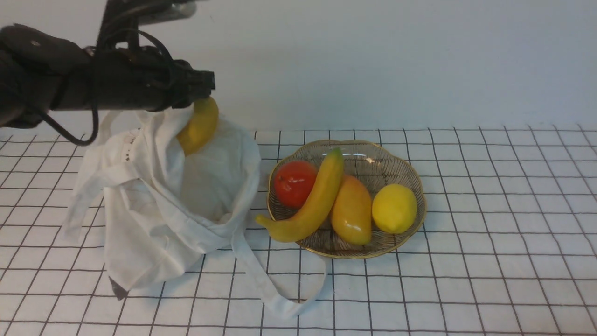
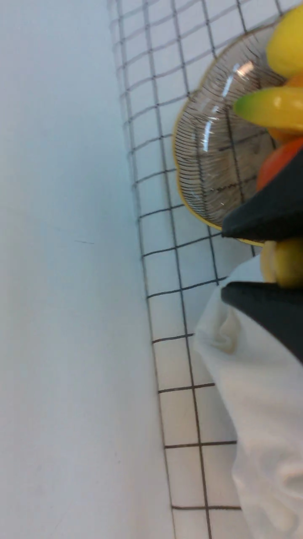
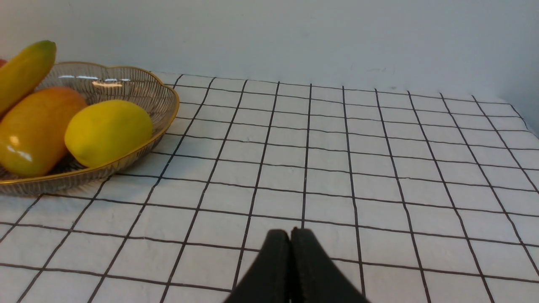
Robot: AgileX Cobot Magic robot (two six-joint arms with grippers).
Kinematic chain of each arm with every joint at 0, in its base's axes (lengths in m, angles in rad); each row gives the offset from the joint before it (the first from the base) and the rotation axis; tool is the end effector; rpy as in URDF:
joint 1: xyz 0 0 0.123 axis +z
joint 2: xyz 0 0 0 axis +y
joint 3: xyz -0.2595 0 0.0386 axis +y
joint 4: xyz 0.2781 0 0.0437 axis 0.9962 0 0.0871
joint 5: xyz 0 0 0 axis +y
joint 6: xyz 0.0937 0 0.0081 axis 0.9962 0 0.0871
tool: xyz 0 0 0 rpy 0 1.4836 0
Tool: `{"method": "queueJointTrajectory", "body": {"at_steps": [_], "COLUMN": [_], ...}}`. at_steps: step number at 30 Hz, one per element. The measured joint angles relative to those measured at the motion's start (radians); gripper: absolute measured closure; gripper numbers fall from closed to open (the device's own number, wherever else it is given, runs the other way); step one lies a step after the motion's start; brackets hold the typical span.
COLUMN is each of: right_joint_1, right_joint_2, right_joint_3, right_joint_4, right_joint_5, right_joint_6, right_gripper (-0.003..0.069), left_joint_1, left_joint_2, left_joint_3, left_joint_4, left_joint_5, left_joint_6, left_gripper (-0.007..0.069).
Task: Take the fruit out of the bag on the white checkered tablecloth and place them on the plate.
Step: 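Reach into the white bag and grasp the banana with the left gripper, then place the banana on the plate with the left gripper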
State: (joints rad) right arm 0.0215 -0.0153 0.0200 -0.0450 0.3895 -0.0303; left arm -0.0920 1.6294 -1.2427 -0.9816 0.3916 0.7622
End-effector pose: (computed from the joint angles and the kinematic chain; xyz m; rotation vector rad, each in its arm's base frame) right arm 0.1079 0.0007 0.1715 -0.0760 1.8762 -0.0507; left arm 0.4004 -0.0670 0.2706 0.1017 2.1030 -0.5035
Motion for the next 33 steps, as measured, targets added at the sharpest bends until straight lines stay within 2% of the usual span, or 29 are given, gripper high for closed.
{"method": "queueJointTrajectory", "body": {"at_steps": [5,10,15,20,21,22,25,30,33], "right_joint_1": [0.0,0.0,0.0,0.0,0.0,0.0,0.0,0.0,0.0], "right_joint_2": [0.0,0.0,0.0,0.0,0.0,0.0,0.0,0.0,0.0], "right_joint_3": [0.0,0.0,0.0,0.0,0.0,0.0,0.0,0.0,0.0], "right_joint_4": [0.0,0.0,0.0,0.0,0.0,0.0,0.0,0.0,0.0], "right_joint_5": [0.0,0.0,0.0,0.0,0.0,0.0,0.0,0.0,0.0], "right_joint_6": [0.0,0.0,0.0,0.0,0.0,0.0,0.0,0.0,-0.004], "right_gripper": [0.0673,0.0673,0.0673,0.0673,0.0673,0.0673,0.0673,0.0673,0.0673], "left_joint_1": [0.078,0.097,0.083,0.077,0.075,0.06,-0.001,-0.163,-0.224], "left_joint_2": [-0.03,0.018,0.086,0.077,0.075,0.065,0.065,0.124,0.171], "left_joint_3": [0.0,0.0,0.0,-0.014,-0.018,-0.039,-0.098,-0.205,-0.255], "left_joint_4": [-0.064,-0.148,-0.318,-0.585,-0.603,-0.651,-0.686,-0.698,-0.7], "left_joint_5": [0.07,0.157,0.298,0.458,0.466,0.48,0.435,0.288,0.261], "left_joint_6": [-0.078,-0.107,-0.035,0.055,0.056,0.056,0.056,0.069,0.07], "left_gripper": [0.0524,0.0524,0.0524,0.0524,0.0524,0.0524,0.0524,0.0524,0.0524]}}
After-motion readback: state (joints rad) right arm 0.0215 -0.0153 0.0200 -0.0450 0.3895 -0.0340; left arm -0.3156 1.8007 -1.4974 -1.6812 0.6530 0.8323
